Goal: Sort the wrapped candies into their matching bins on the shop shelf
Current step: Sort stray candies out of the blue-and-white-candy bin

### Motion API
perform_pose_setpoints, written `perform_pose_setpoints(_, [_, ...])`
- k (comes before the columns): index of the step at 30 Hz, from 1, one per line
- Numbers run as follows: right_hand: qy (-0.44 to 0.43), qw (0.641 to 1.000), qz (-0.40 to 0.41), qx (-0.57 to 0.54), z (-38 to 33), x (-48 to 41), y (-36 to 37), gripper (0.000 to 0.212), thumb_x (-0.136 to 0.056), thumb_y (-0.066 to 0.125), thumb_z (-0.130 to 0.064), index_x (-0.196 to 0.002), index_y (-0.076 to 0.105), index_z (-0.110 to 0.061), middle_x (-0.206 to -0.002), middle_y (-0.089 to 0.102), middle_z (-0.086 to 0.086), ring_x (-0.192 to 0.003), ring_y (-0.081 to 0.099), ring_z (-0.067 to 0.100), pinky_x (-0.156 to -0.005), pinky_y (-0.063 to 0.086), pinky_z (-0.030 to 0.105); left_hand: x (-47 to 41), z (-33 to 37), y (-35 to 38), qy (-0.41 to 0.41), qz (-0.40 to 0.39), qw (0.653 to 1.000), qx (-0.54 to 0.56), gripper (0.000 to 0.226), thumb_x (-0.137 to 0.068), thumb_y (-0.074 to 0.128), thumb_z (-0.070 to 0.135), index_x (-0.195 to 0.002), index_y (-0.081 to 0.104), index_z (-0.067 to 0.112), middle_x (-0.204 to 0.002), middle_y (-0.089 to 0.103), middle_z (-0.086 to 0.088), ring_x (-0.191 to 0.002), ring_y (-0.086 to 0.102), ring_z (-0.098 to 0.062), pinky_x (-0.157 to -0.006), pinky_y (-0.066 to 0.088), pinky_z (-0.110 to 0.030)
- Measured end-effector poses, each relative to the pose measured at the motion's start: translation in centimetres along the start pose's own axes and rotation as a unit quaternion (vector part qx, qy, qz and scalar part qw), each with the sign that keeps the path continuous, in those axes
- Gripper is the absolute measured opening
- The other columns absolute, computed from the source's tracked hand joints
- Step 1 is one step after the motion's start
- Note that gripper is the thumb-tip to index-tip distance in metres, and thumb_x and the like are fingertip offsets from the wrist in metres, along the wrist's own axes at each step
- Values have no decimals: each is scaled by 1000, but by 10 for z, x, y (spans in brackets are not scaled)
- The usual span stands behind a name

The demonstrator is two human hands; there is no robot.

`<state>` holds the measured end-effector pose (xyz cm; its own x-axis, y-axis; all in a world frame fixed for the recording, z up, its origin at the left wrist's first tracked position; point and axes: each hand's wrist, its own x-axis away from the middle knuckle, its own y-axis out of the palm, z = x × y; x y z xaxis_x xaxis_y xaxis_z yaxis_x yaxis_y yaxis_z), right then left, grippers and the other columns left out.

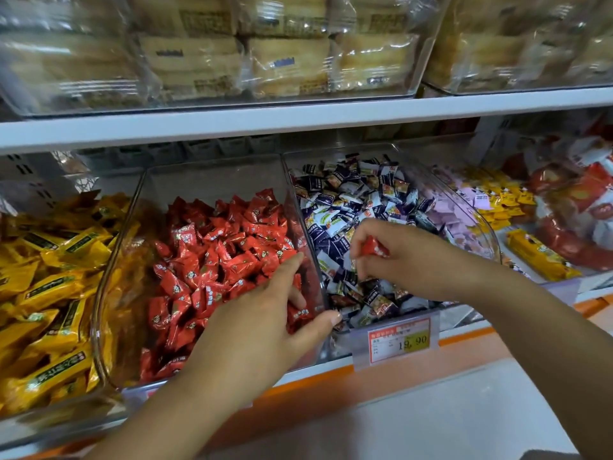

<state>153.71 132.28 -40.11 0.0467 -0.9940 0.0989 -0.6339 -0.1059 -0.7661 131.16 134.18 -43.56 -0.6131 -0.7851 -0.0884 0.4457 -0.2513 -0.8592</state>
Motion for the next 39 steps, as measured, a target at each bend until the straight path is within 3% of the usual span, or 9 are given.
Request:
perform_pose_setpoints(5, [12,981,-109,159,-2,0,25,19,-95,58,-39,-113,59,-34,-91,58,-13,-76,57,4,-64,45,23,0,1,2,-2,3,1000,3,92,-66,23,85,-147,2,47,-102,52,32,-77,58,0,-65,44,-20])
perform_pose_setpoints(13, [11,995,-15,100,-1,-4,10,11,-92,61,-38,-92,66,-29,-90,58,-17,-81,54,3,-65,41,20,1,-1,1,-1,-1,1000,-2,94,-63,19,86,-147,0,47,-102,52,33,-76,58,2,-66,45,-20])
perform_pose_setpoints(19, [-20,991,125,-40,-28,-6,-10,10,-92,59,-40,-87,62,-32,-68,58,-24,-57,49,-12,-48,33,5,0,-2,2,-5,2,1000,-11,93,-68,22,85,-149,1,44,-104,51,32,-76,57,3,-66,45,-18])
perform_pose_setpoints(25, [-116,977,174,-31,-63,-44,20,5,-91,64,-30,-87,64,-26,-90,62,-17,-81,53,-5,-69,34,4,2,-3,4,-1,21,999,-50,88,-75,27,83,-149,4,41,-106,62,20,-78,61,-4,-67,48,-25])
perform_pose_setpoints(27, [-140,975,173,-2,-68,-56,31,6,-89,66,-29,-93,68,-24,-100,65,-8,-92,54,3,-82,39,16,2,-3,3,-8,19,998,-66,84,-79,30,81,-149,5,40,-86,60,13,-73,59,-9,-61,44,-28])
perform_pose_setpoints(30, [-150,978,143,-1,-69,-69,43,13,-84,71,-32,-97,70,-28,-104,66,-9,-99,55,7,-91,43,29,2,-4,3,-5,25,997,-77,80,-82,33,79,-147,9,40,-97,63,12,-77,61,-11,-65,48,-32])
perform_pose_setpoints(32, [-139,981,129,-29,-70,-69,44,21,-82,74,-35,-102,70,-34,-108,65,-13,-97,56,2,-90,46,26,2,-6,3,-2,28,997,-77,80,-82,32,80,-147,9,40,-105,64,12,-81,62,-12,-67,48,-31])
perform_pose_setpoints(36, [-137,978,134,-83,-65,-59,31,21,-90,67,-24,-110,70,-26,-98,63,-24,-83,53,-21,-72,36,-2,2,-7,4,5,21,998,-56,84,-80,31,81,-149,5,42,-118,60,19,-83,62,-7,-72,50,-28])
perform_pose_setpoints(39, [-109,980,148,-69,-55,-41,12,14,-92,64,-23,-101,69,-32,-89,64,-22,-80,57,-13,-68,41,2,2,-6,3,3,11,1000,-28,85,-78,33,81,-149,6,43,-117,56,25,-80,61,-3,-71,49,-25])
